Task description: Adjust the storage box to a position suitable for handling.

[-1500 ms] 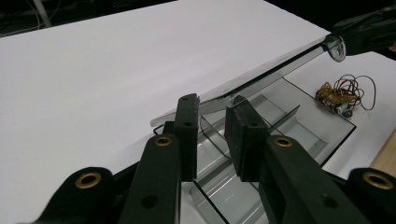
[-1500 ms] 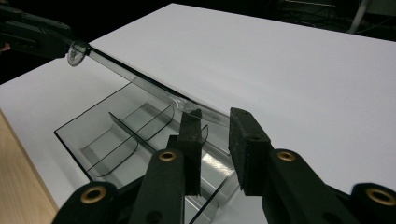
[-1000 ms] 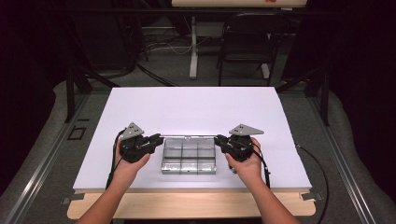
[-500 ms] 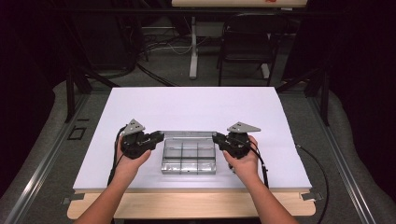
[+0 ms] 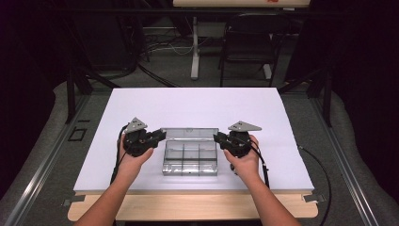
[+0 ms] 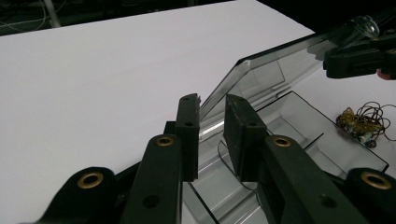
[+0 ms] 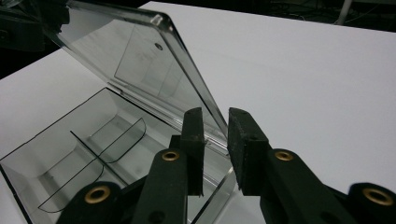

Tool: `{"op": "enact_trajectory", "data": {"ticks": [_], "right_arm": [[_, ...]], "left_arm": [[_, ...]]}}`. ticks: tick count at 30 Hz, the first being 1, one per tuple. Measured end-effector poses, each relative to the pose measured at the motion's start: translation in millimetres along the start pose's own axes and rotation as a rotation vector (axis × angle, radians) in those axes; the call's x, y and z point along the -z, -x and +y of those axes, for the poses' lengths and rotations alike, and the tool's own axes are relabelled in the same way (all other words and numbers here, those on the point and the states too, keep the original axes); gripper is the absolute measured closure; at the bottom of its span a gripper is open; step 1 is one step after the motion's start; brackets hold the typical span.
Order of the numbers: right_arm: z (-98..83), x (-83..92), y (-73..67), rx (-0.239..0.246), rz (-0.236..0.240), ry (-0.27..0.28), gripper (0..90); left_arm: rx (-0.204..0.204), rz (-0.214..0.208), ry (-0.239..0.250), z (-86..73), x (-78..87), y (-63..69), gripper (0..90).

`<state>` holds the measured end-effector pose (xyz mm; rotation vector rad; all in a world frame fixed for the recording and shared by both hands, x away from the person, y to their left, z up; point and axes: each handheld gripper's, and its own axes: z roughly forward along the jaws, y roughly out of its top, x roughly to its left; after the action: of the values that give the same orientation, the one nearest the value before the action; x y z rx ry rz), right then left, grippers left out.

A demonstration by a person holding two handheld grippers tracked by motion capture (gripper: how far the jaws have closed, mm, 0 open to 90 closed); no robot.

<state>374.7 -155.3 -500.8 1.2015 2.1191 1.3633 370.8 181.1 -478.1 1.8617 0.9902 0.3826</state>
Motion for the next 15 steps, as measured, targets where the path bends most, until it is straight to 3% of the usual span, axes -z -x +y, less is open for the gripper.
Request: {"op": "enact_trajectory", "data": {"ticks": [15], "right_arm": [[3.2,-4.2,2.6,-0.009,-0.004,0.010,75.7]], "left_arm": [[0.027,0.001,-0.001,0.8,-9.2,-5.6,75.6]]}}
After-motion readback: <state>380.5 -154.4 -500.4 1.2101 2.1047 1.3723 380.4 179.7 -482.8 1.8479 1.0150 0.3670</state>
